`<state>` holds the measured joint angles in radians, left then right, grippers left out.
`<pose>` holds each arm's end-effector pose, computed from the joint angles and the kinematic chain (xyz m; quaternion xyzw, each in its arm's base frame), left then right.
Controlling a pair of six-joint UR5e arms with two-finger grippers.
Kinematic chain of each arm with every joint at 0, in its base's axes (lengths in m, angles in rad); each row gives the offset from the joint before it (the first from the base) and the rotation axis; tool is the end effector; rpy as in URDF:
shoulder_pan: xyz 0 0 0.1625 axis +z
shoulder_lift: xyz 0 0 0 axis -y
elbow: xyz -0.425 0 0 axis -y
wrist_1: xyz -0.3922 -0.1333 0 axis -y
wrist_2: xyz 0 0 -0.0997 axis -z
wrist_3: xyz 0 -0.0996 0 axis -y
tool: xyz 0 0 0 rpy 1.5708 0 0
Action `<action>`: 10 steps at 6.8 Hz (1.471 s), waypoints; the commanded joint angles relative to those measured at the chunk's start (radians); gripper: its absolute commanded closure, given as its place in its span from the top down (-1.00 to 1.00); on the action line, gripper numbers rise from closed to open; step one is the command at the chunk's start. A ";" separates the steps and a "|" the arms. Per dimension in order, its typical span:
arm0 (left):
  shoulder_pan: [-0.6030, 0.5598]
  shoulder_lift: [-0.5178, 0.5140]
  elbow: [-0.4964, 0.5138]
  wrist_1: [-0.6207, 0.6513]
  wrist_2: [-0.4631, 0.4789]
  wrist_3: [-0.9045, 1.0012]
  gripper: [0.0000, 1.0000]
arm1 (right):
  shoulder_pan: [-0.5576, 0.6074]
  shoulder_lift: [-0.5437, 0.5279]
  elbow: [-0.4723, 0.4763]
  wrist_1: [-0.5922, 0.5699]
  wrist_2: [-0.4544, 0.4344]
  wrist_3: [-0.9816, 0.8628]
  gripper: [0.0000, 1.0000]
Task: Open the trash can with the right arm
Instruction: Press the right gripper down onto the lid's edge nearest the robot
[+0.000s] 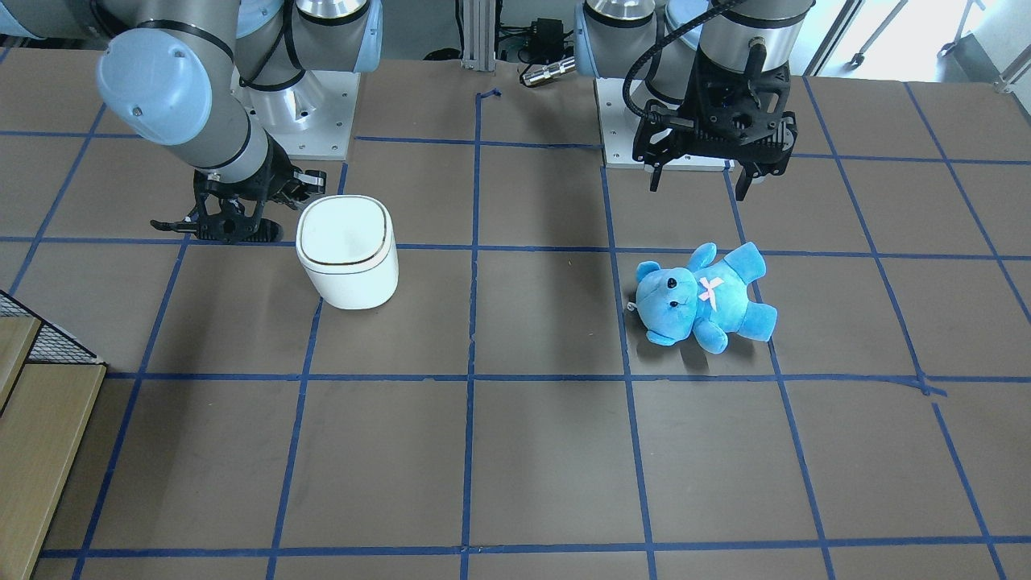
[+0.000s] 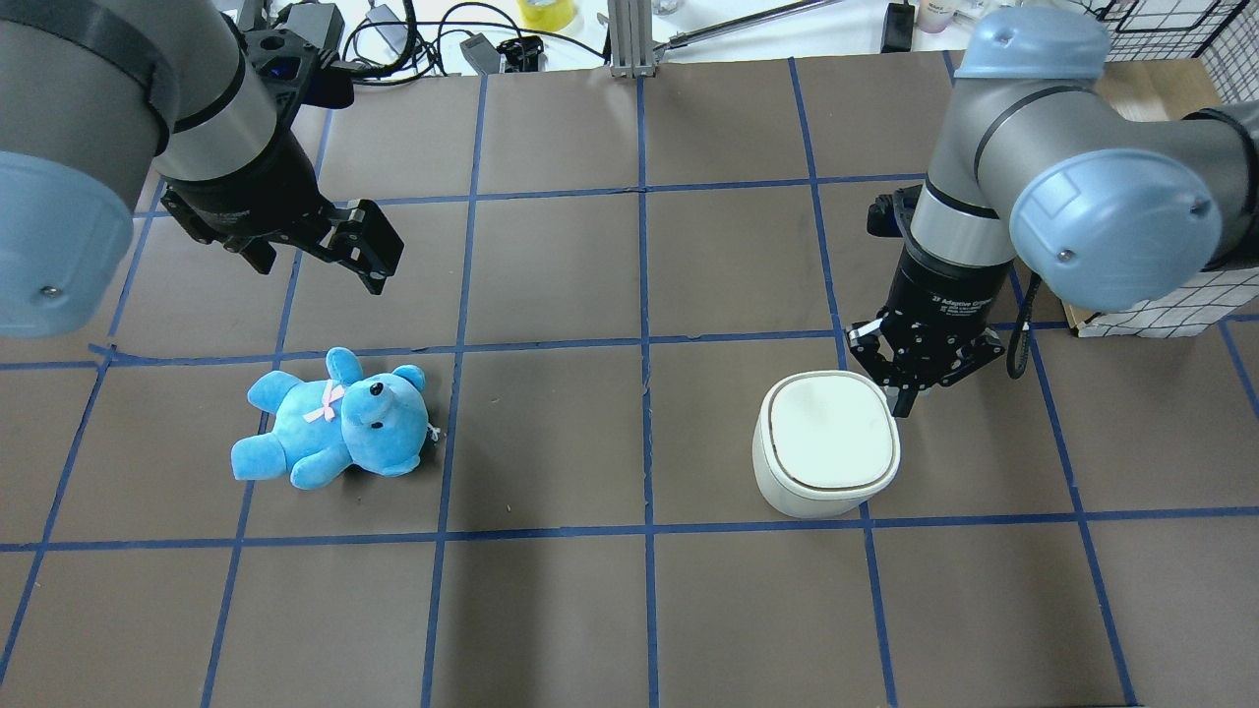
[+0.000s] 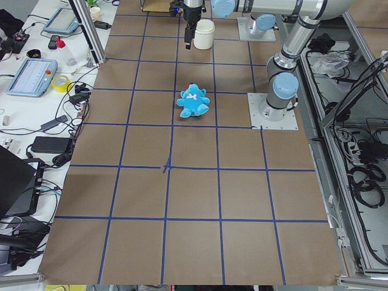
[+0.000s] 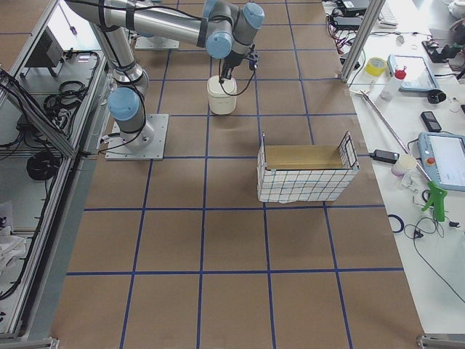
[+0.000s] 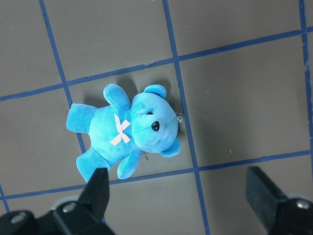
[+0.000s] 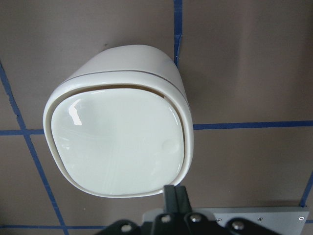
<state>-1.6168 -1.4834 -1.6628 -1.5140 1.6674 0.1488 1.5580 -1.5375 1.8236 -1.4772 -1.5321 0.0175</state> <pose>-0.1447 -0.4537 0.4903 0.0958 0.9939 -0.0235 0.0495 0.1314 -0.4478 0.3472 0.0185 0.9817 0.1887 0.0186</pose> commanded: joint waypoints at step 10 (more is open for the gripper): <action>0.000 0.000 0.000 0.000 0.000 0.000 1.00 | 0.001 0.062 0.068 -0.051 0.041 0.013 -1.00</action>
<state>-1.6168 -1.4833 -1.6628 -1.5140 1.6675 0.1488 1.5585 -1.4761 1.8913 -1.5257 -1.5037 0.0278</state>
